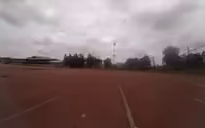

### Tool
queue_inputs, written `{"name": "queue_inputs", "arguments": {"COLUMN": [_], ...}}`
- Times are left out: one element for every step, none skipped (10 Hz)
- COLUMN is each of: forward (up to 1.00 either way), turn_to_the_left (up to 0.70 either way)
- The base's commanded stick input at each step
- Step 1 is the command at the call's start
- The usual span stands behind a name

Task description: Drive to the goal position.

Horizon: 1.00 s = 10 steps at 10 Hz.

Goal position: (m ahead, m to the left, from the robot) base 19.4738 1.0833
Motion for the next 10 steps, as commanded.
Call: {"name": "queue_inputs", "arguments": {"forward": [0.70,0.70,0.70,0.70,0.70,0.70,0.70,0.70,0.70,0.70], "turn_to_the_left": [0.00,0.00,0.00,0.00,0.00,0.00,0.00,0.00,0.00,0.00]}}
